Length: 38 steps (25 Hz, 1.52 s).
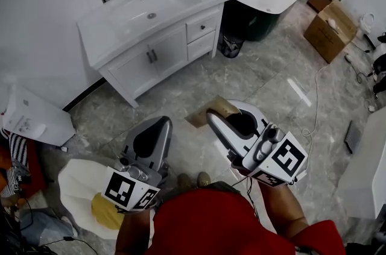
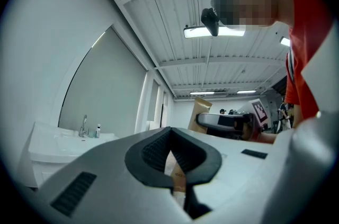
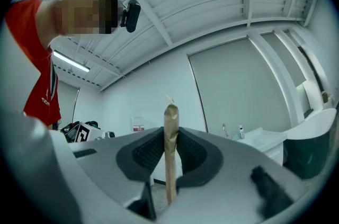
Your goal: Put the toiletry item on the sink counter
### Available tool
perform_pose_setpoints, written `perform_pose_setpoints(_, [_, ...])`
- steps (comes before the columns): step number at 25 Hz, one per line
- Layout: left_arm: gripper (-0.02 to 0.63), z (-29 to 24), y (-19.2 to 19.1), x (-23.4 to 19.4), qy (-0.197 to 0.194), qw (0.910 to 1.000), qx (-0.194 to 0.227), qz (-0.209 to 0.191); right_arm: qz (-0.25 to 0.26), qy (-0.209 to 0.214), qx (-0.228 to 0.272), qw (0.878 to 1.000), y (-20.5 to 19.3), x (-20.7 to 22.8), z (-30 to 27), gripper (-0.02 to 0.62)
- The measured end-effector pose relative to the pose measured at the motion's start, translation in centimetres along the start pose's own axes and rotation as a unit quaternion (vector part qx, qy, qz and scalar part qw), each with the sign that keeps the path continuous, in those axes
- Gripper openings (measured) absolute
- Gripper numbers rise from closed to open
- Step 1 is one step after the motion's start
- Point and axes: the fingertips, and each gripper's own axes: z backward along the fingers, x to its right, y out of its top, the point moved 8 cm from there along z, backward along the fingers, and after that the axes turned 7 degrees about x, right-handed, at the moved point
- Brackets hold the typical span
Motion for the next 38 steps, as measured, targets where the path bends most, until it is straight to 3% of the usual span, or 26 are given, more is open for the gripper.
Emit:
perform_pose_setpoints(11, [0.017, -2.4, -0.5, 0.0, 0.037, 0.9992, 0.011, 0.003, 0.004, 0.01, 0.01, 1.0, 0.9, 3.7, 0.8, 0.078])
perform_pose_setpoints(21, [0.017, -5.1, -1.3, -3.5, 0.047, 0.9987, 0.022, 0.004, 0.003, 0.018, 0.009, 1.0, -0.4, 7.1, -2.2, 0.078])
perform_pose_setpoints(38, [0.017, -14.8, -1.7, -21.9, 0.028, 0.9992, 0.022, -0.015, 0.011, 0.011, 0.012, 1.0, -3.1, 17.9, -18.3, 0.078])
